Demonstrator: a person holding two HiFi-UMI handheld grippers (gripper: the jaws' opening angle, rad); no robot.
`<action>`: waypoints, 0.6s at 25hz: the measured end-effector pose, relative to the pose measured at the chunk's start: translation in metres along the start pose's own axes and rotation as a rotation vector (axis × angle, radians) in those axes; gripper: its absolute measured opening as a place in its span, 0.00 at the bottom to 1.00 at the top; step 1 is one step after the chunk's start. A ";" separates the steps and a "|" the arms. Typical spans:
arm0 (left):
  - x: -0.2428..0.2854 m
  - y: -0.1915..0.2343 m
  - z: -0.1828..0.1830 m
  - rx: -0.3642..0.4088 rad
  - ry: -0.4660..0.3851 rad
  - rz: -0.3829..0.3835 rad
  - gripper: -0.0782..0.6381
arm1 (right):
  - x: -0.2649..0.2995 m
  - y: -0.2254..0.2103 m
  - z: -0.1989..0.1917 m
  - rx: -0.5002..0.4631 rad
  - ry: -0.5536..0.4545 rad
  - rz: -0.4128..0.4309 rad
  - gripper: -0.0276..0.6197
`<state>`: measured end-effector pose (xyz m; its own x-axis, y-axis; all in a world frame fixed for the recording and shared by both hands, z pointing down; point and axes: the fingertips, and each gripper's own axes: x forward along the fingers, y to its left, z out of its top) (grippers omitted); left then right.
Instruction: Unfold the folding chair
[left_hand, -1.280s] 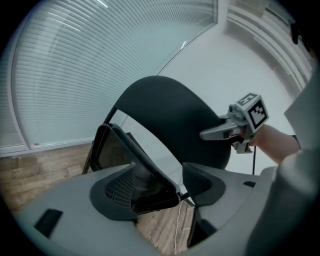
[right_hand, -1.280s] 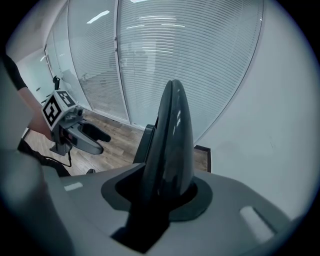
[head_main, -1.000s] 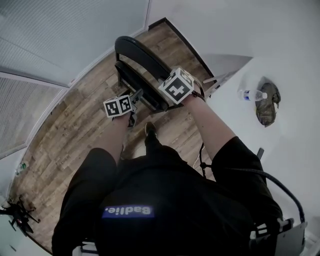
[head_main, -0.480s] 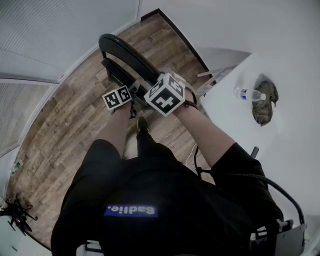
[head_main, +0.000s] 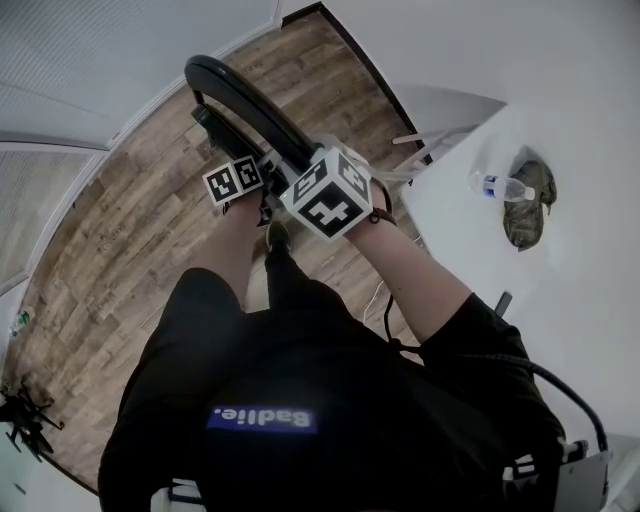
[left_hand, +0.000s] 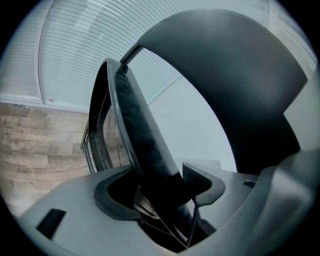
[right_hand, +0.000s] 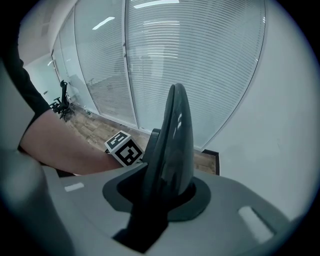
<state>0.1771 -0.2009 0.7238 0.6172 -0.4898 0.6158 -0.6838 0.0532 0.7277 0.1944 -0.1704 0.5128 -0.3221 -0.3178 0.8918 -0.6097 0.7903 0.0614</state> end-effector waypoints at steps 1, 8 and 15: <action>-0.001 0.001 -0.001 0.001 0.003 -0.002 0.50 | 0.000 0.000 0.000 0.001 0.000 0.002 0.20; -0.022 0.016 -0.006 0.014 0.002 -0.034 0.49 | 0.002 0.004 0.001 0.016 -0.003 0.024 0.20; -0.053 0.041 -0.020 0.016 -0.012 -0.073 0.47 | 0.006 0.018 -0.001 0.033 -0.007 0.046 0.20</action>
<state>0.1244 -0.1552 0.7273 0.6609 -0.5020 0.5579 -0.6436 0.0033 0.7653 0.1824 -0.1579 0.5191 -0.3552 -0.2853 0.8902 -0.6175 0.7866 0.0057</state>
